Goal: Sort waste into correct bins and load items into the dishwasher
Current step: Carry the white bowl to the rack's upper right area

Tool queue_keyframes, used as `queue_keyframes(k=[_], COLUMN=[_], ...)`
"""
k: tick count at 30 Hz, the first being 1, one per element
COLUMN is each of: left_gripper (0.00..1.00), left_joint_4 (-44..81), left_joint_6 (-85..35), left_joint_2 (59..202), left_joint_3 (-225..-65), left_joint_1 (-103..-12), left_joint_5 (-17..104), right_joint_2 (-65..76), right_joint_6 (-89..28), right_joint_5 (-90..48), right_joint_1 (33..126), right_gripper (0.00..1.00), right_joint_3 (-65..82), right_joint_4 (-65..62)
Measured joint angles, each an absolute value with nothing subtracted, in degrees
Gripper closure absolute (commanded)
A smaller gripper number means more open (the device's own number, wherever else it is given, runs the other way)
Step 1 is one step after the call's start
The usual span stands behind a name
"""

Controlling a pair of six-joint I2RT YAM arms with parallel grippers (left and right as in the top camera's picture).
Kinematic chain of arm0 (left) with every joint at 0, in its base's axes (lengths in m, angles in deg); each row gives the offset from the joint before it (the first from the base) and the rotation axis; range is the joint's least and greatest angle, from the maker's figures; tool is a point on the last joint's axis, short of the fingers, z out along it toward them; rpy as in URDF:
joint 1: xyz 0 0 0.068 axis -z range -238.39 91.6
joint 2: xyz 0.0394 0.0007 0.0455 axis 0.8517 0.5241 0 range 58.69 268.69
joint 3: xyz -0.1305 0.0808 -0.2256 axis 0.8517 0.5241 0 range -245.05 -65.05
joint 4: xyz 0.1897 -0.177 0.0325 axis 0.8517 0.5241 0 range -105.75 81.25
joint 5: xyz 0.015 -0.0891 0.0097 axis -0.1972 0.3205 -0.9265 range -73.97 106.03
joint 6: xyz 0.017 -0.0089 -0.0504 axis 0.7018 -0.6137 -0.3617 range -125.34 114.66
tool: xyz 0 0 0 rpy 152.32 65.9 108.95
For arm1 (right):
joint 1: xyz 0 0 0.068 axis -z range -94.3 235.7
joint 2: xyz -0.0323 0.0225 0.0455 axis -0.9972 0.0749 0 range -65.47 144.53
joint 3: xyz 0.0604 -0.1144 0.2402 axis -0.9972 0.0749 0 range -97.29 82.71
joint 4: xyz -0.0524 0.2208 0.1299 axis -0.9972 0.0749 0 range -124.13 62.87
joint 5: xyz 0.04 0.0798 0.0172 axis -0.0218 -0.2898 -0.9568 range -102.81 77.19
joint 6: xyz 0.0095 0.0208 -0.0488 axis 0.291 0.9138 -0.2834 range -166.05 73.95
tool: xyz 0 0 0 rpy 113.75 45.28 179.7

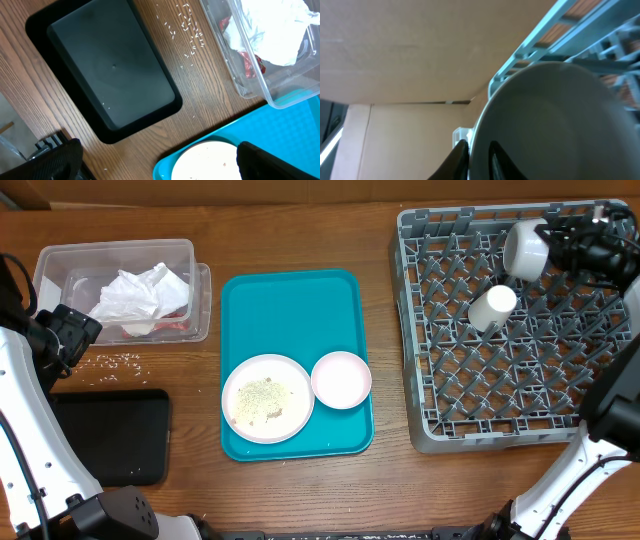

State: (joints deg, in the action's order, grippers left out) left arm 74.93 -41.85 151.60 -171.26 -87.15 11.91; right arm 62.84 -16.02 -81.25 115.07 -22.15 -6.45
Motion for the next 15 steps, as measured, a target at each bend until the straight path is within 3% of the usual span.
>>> queue_keyframes(k=[15], left_gripper=[0.0], left_joint_4=[74.9], left_joint_6=[-41.9], left_joint_2=[151.6], left_joint_3=[-171.3], left_joint_1=[-87.1], left_joint_5=[11.9], right_joint_2=[58.8], right_joint_6=[-20.2], right_joint_5=[-66.0], right_joint_1=[119.0], right_gripper=[0.77], right_joint_3=[-22.1], right_joint_4=[5.3])
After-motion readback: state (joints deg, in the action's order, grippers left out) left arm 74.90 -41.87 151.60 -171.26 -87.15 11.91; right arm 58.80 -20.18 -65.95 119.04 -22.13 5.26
